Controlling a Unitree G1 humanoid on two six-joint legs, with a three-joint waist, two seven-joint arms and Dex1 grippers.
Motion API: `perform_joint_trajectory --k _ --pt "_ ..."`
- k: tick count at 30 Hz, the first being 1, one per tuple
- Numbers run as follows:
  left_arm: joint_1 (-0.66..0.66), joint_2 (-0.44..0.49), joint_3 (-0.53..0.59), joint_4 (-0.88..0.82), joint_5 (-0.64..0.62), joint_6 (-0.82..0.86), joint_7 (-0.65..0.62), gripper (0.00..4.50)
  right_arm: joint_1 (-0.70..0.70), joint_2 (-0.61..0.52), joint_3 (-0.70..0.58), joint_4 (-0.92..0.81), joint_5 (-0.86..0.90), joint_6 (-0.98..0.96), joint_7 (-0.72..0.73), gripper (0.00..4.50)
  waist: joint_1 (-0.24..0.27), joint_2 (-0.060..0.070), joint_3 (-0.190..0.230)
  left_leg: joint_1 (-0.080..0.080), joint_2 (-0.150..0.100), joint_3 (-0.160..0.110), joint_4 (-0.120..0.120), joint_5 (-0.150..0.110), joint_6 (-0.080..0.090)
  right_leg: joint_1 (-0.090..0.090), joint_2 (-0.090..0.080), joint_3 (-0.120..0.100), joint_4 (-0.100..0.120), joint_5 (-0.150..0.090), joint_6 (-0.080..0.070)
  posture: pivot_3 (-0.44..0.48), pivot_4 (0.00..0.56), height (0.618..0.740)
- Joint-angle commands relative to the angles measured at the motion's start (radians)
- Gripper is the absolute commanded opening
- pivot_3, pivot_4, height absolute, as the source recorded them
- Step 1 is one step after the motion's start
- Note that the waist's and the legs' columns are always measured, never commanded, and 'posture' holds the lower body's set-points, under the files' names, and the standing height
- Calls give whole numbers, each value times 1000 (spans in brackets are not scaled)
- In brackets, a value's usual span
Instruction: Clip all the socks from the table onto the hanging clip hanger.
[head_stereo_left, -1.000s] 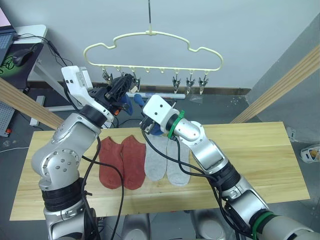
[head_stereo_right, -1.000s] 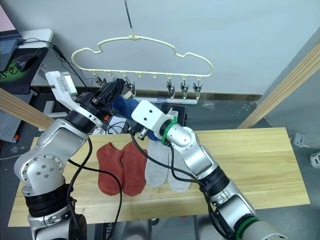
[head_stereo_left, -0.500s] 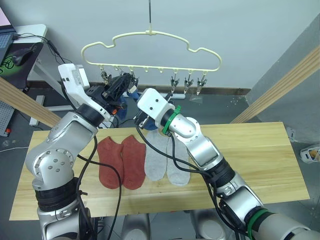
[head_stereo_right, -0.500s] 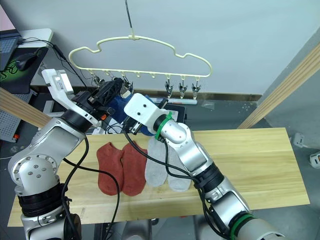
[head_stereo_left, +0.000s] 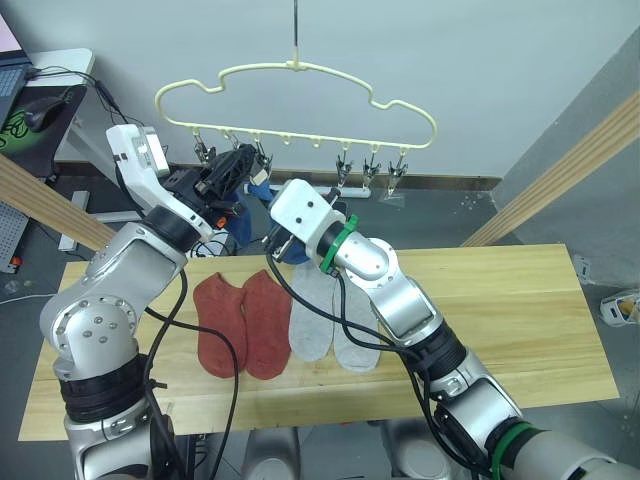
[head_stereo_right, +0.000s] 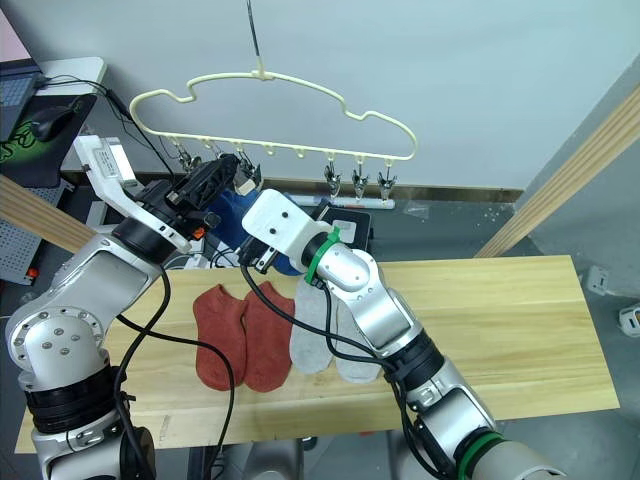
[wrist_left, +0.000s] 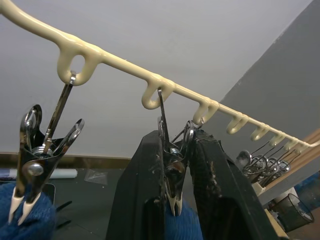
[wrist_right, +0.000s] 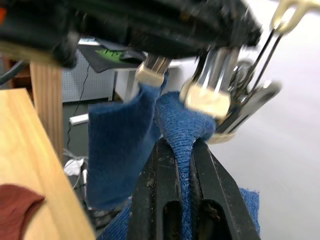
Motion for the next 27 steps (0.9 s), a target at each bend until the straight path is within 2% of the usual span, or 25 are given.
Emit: perform_joint_trajectory --k 1,8,15,20,22,27 --pt "8 19 6 -28 8 -25 -20 424 51 -26 18 -114 -1 49 41 0 1 0 0 0 0 0 0 0 0 0 0 0 0 0 0 -136 348 740" --pt "62 44 -68 -81 167 -109 -96 414 180 -194 -45 -355 49 215 166 0 2 0 0 0 -1 0 0 0 0 0 0 0 0 0 0 -126 352 740" --pt "132 59 -149 -104 381 -257 -190 414 314 -466 -238 -582 148 479 302 0 12 0 0 0 -2 0 0 0 0 0 0 0 1 0 0 -115 368 740" --pt "147 40 -169 -96 448 -309 -222 414 426 -609 -315 -565 182 547 329 0 17 0 0 0 -3 1 0 -2 4 0 2 1 1 0 0 -124 373 740" --pt "152 28 -178 -95 462 -321 -228 414 484 -646 -306 -508 173 502 328 0 18 0 0 0 -3 1 0 -2 4 1 3 1 0 0 0 -125 374 740" --pt "156 7 -191 -92 490 -337 -238 414 533 -607 -305 -381 189 454 287 0 16 0 0 1 -3 2 1 -2 4 1 5 2 1 0 0 -121 373 740"
